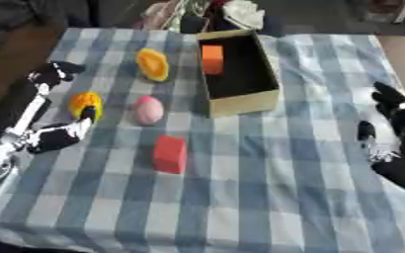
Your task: Pick up objects on the table and place them in the box.
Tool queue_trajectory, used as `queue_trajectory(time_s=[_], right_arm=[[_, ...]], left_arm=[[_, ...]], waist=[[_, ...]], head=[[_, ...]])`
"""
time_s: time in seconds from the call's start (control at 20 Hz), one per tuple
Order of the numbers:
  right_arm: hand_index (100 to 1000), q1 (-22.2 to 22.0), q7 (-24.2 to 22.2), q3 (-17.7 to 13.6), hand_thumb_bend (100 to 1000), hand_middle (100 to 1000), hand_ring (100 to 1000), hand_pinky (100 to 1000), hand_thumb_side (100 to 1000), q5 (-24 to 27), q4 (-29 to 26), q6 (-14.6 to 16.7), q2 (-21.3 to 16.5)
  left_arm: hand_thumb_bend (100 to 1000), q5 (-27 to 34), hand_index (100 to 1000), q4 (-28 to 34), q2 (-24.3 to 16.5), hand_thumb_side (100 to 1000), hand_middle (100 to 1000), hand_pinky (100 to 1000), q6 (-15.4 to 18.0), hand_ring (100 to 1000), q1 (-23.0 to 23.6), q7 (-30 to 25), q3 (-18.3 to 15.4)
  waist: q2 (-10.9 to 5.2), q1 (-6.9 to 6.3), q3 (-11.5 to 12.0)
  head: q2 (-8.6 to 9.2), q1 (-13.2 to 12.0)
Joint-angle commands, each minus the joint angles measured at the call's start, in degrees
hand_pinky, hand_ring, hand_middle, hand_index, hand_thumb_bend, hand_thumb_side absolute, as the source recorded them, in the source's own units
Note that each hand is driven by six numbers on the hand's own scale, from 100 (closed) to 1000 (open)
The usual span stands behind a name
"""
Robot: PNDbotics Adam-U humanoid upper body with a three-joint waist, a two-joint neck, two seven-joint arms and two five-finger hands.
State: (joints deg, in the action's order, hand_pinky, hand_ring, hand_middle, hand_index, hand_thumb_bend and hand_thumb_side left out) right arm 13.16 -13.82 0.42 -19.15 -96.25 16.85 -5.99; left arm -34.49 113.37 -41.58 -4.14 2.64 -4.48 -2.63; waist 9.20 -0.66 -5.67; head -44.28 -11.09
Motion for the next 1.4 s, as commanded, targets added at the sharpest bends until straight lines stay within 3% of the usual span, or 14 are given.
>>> queue_trajectory(time_s=[0.05,0.3,0.55,0.85,1.4], right_arm=[[1000,0.6,-0.1,0.1,100,1000,1000,1000,432,-0.5,-0.8,0.0,-1.4],[1000,0.4,-0.2,0.2,100,1000,1000,1000,431,-0.4,-0.6,0.0,-1.6],[1000,0.3,-0.5,0.4,100,1000,1000,1000,431,-0.3,-0.6,0.1,-1.6],[1000,0.3,-0.7,0.6,100,1000,1000,1000,430,-0.1,-0.5,0.1,-1.6],[1000,0.1,-1.0,0.8,100,1000,1000,1000,430,0.1,-0.4,0.1,-1.4]], left_arm=[[372,0.4,892,-0.9,-8.2,114,819,799,-0.8,799,-1.0,-5.1,0.2],[437,3.1,892,-8.4,-15.4,134,820,795,0.5,790,-4.9,-12.7,1.5],[495,3.3,894,-17.7,-18.1,146,819,792,3.1,788,-10.6,-18.3,4.0],[513,0.1,893,-25.8,-16.9,151,809,788,6.0,782,-16.8,-21.8,7.2],[509,-7.0,881,-36.0,-10.8,159,794,779,7.8,768,-26.0,-21.2,11.0]], waist=[[-1.56,-1.08,-0.2],[-1.79,-1.38,-0.7],[-1.92,-1.49,-1.2],[-1.99,-1.43,-1.5],[-1.98,-1.27,-2.0]], head=[[0.16,0.2],[0.16,0.3],[0.16,0.2],[0.16,0.1],[0.16,-0.3]])
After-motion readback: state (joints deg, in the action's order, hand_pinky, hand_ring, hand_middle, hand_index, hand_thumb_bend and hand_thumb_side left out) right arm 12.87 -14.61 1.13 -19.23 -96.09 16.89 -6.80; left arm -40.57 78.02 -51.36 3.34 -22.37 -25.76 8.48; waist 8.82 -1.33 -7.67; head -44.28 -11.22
